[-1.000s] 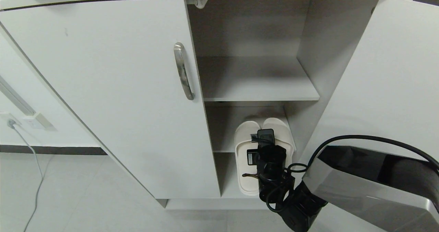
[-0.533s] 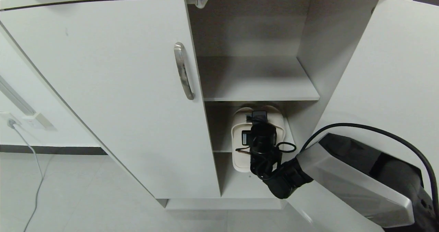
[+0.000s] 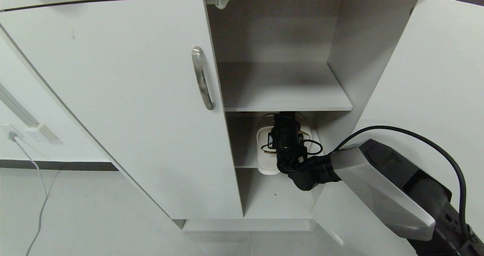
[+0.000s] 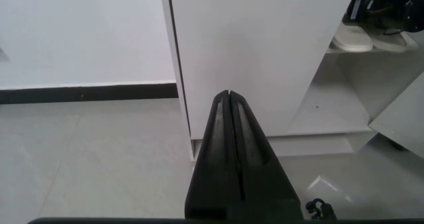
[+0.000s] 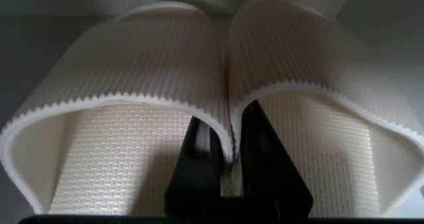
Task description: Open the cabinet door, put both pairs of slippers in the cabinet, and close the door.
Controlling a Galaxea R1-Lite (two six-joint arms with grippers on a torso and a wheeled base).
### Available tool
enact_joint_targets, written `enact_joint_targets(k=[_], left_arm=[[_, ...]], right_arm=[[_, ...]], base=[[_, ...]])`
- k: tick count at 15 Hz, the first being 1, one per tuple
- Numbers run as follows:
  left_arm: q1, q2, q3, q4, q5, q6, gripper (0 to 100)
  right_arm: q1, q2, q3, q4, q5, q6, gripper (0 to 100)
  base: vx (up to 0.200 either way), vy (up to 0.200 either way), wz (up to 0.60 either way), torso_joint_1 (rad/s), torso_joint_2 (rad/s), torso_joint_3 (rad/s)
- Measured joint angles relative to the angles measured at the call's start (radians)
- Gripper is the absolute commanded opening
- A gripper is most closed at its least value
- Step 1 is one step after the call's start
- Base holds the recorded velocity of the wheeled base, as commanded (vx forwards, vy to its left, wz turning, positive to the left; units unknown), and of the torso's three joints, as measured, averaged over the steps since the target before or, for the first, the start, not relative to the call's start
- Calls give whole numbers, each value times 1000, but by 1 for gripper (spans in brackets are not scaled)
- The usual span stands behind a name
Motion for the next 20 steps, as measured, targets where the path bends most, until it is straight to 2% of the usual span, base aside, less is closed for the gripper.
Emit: enact_joint_targets(k=[4, 13, 14, 17, 20], left_arm=[[0, 0, 0, 0, 0, 0, 0], [0, 0, 0, 0, 2, 0, 0], [0, 0, 0, 0, 2, 0, 0], [0, 0, 0, 0, 1, 0, 0], [0, 0, 0, 0, 1, 0, 0]], right_arm=[[-15, 13, -63, 25, 21, -16, 0], [-21, 48, -73, 25, 58, -47, 0], [-20, 52, -74, 24, 58, -47, 100], [-20, 56, -71, 20, 53, -47, 100], [-5, 15, 27, -10, 50, -47, 100]], base=[[0, 0, 0, 0, 0, 0], [0, 0, 0, 0, 0, 0], [0, 0, 0, 0, 0, 0], [0, 0, 0, 0, 0, 0], [0, 0, 0, 0, 0, 0]])
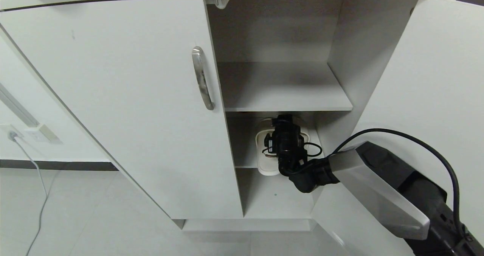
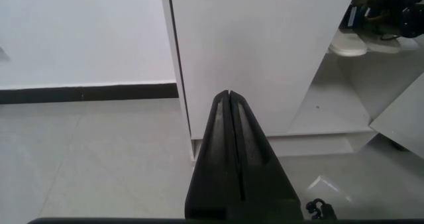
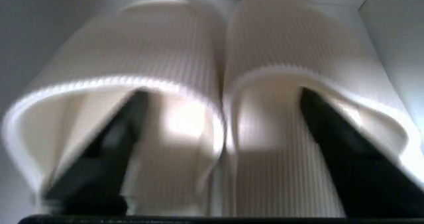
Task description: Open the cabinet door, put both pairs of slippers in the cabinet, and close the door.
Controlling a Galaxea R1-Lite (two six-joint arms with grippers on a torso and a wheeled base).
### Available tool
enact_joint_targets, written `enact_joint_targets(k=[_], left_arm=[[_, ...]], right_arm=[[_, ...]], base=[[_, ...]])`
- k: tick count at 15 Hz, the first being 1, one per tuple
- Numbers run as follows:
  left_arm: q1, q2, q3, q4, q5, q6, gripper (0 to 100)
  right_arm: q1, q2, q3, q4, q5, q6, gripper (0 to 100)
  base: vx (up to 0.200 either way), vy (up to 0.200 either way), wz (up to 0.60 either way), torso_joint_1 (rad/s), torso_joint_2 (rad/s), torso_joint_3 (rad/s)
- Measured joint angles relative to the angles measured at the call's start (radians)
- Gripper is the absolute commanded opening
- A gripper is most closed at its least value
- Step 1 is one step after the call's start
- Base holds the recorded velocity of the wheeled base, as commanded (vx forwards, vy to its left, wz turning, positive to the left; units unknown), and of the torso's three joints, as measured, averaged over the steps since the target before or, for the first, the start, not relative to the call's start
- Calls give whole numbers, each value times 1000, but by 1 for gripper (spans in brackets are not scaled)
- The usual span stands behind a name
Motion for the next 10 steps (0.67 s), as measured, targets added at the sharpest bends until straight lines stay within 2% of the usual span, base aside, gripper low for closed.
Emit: enact_joint_targets(k=[3, 5, 10], left_arm=[[0, 0, 0, 0, -1, 0, 0], [0, 0, 0, 0, -2, 1, 0], [0, 0, 0, 0, -3, 0, 0]], right_arm=[[21, -77, 144, -69, -9, -1, 100], [41, -149, 294, -137, -20, -1, 100], [156, -384, 795, -313, -80, 4, 100]], base=[[0, 0, 0, 0, 0, 0], [0, 0, 0, 0, 0, 0], [0, 0, 0, 0, 0, 0]])
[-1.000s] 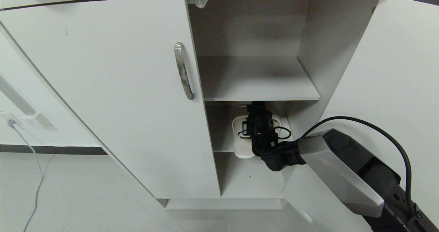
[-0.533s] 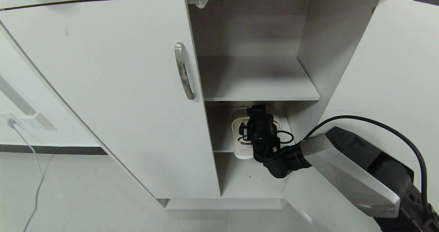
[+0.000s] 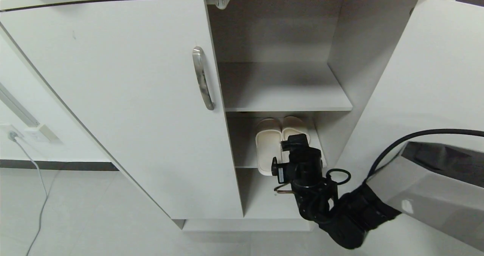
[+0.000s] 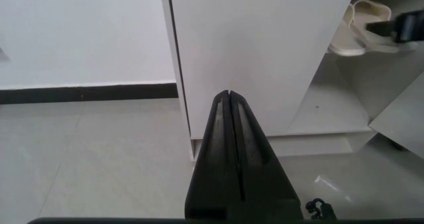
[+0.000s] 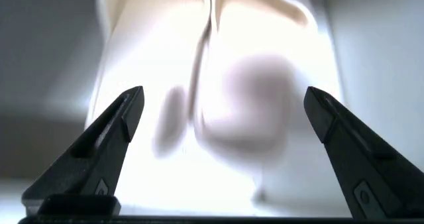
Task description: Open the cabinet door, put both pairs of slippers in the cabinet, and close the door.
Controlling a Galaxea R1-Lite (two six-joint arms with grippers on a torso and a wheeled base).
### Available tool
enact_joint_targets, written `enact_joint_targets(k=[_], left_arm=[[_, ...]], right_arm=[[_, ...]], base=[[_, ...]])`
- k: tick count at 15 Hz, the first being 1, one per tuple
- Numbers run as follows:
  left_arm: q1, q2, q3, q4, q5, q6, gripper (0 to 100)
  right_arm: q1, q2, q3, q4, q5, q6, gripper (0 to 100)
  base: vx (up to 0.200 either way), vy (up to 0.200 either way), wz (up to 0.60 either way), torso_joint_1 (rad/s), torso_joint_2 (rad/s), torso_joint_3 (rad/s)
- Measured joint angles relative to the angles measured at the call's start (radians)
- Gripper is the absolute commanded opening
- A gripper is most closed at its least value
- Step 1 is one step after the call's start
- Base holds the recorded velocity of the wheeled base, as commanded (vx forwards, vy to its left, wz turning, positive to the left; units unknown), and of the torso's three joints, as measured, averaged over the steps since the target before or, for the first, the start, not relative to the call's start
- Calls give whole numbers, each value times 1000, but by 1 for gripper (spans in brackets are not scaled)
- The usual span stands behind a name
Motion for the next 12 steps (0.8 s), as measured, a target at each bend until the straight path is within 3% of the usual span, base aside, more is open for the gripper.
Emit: enact_joint_targets(k=[2, 5, 11, 12], left_arm=[[0, 0, 0, 0, -1, 0, 0], [0, 0, 0, 0, -2, 0, 0], [0, 0, 0, 0, -2, -1, 0], [0, 0, 0, 0, -1, -1, 0]], right_arm=[[50, -89, 138, -74, -8, 4, 100], [77, -143, 186, -81, -9, 5, 100], [90, -159, 193, -83, -9, 4, 100], [92, -160, 193, -83, -11, 4, 100]], base=[[0, 0, 0, 0, 0, 0], [0, 0, 0, 0, 0, 0], [-200, 0, 0, 2, 2, 3], [0, 0, 0, 0, 0, 0]])
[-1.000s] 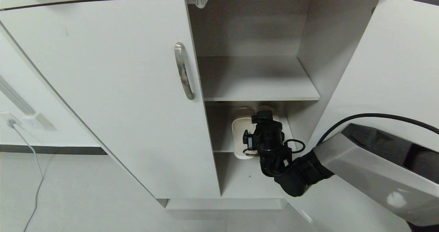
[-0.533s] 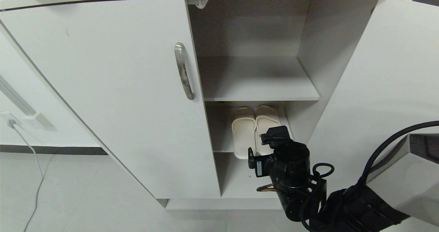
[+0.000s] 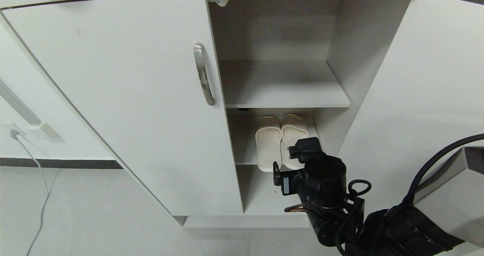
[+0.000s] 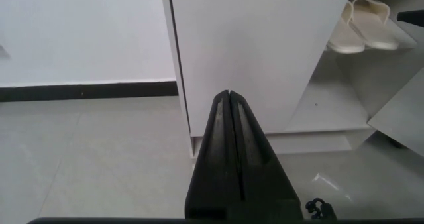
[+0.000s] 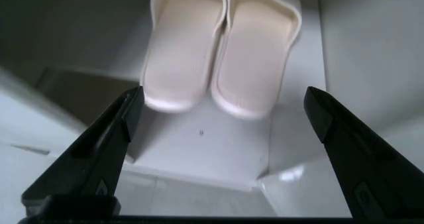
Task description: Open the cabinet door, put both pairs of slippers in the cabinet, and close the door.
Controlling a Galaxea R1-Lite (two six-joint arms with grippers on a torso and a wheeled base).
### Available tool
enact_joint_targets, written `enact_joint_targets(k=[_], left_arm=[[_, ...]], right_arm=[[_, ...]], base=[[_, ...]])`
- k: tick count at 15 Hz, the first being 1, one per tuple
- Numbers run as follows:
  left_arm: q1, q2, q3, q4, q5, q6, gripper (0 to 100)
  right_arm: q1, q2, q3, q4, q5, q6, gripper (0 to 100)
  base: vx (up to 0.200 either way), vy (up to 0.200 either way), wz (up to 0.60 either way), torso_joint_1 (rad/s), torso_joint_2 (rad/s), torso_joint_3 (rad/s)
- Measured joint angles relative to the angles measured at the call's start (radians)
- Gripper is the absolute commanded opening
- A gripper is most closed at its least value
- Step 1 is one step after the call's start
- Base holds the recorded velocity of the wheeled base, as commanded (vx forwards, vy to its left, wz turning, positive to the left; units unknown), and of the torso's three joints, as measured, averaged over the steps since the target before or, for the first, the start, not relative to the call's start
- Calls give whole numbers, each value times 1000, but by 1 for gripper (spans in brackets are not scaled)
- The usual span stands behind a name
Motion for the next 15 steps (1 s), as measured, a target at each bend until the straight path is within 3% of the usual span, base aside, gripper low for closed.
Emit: enact_joint_targets(k=[15], left_arm=[[0, 0, 0, 0, 3, -11, 0]], right_arm=[[9, -7, 29, -47, -5, -8, 100]], base=[[0, 0, 0, 0, 0, 0]])
